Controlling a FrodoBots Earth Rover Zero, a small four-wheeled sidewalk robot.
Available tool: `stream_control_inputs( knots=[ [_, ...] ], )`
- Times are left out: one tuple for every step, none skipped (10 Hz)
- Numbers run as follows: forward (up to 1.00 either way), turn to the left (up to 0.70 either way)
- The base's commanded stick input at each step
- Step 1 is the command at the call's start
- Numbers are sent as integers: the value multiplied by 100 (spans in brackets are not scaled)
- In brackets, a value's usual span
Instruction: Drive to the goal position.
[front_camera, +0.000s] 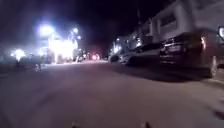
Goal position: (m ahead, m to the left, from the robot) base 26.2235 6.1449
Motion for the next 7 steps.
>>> stream_control_inputs(
  knots=[
    [85, -16],
    [85, -34],
    [85, -34],
    [85, 0],
    [85, 0],
    [85, 0],
    [85, 0]
  ],
)
